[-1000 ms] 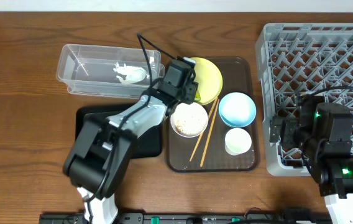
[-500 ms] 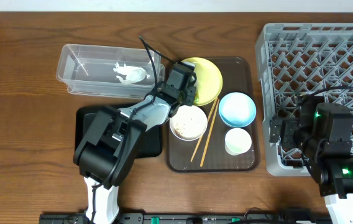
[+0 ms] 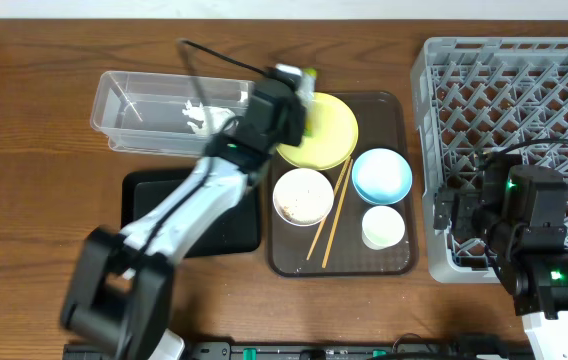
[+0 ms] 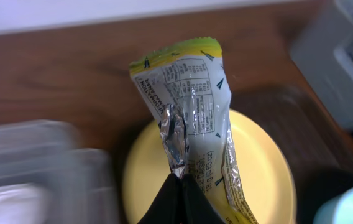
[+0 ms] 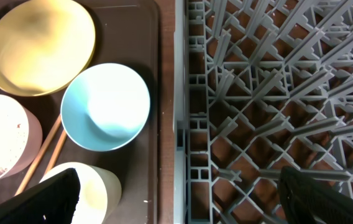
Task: Sort waste into correct bins and load items into the dishwasher rack
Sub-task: 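Drop the snack wrapper into the clear bin with the left gripper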
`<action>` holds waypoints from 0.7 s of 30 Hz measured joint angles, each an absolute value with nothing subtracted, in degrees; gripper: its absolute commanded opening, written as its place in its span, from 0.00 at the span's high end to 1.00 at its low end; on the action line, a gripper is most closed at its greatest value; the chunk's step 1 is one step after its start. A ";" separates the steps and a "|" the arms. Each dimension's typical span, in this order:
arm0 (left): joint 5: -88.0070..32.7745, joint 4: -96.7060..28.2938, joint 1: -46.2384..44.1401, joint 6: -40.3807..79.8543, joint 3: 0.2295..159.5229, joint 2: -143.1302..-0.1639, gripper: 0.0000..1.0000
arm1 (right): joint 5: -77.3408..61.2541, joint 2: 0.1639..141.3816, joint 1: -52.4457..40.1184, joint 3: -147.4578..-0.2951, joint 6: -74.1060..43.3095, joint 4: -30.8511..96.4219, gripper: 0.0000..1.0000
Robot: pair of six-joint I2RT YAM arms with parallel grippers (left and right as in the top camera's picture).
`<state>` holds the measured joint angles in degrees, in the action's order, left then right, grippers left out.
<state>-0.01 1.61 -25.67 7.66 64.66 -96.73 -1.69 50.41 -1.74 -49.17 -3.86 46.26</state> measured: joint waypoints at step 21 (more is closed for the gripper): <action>6.61 -3.70 -8.58 33.39 64.64 -100.51 0.62 | -1.69 50.41 -1.74 -49.17 -3.86 46.26 0.01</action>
